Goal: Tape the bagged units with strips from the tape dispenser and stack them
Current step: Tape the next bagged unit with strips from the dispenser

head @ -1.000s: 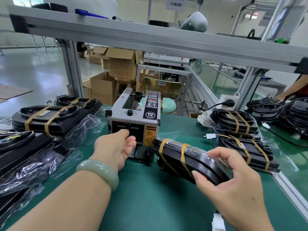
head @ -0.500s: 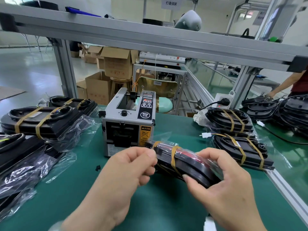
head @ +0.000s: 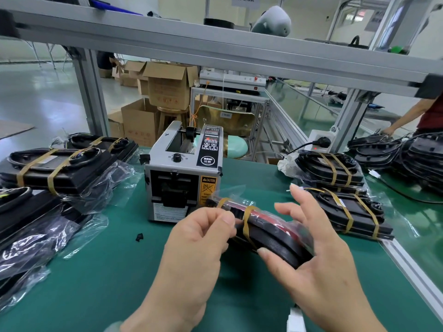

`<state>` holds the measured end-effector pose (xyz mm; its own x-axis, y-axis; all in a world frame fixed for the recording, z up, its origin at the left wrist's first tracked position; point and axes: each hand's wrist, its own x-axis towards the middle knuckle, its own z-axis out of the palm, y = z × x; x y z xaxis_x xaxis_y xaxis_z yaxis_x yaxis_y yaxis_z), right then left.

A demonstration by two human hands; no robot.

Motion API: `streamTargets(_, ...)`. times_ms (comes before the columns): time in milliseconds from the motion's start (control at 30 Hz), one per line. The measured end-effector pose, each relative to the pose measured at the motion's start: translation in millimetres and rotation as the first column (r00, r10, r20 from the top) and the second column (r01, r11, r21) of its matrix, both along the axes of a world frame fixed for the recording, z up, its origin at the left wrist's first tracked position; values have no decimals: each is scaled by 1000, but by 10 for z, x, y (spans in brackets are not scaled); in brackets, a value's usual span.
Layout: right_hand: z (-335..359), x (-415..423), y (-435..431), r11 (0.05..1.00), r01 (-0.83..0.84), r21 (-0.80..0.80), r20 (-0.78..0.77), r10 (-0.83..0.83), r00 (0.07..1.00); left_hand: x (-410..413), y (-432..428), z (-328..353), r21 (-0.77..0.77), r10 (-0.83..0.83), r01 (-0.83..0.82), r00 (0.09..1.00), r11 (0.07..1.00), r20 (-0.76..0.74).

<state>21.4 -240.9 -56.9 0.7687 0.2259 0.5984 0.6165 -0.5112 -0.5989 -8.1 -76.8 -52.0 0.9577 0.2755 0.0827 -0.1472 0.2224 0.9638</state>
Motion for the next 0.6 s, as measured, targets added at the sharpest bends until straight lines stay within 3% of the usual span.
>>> streamTargets(100, 4, 37, -27, 997, -82, -5, 81, 82, 993, 5, -17, 7, -21, -15, 15, 1000, 1000, -8)
streamTargets(200, 28, 48, -31, 992, -123, 0, 42, 123, 991, -3, -13, 24, -39, -38, 38, 999, 999, 5)
streamTargets(367, 27, 29, -42, 991, -70, -115, -80, 61, 995, -12, 10, -17, -23, -59, 59, 998, 998, 8)
streamTargets(600, 10, 21, 39, 995, 7, -98, -62, -13, 998, 39, 88, -19, 135, -67, 61, 997, 989, 43)
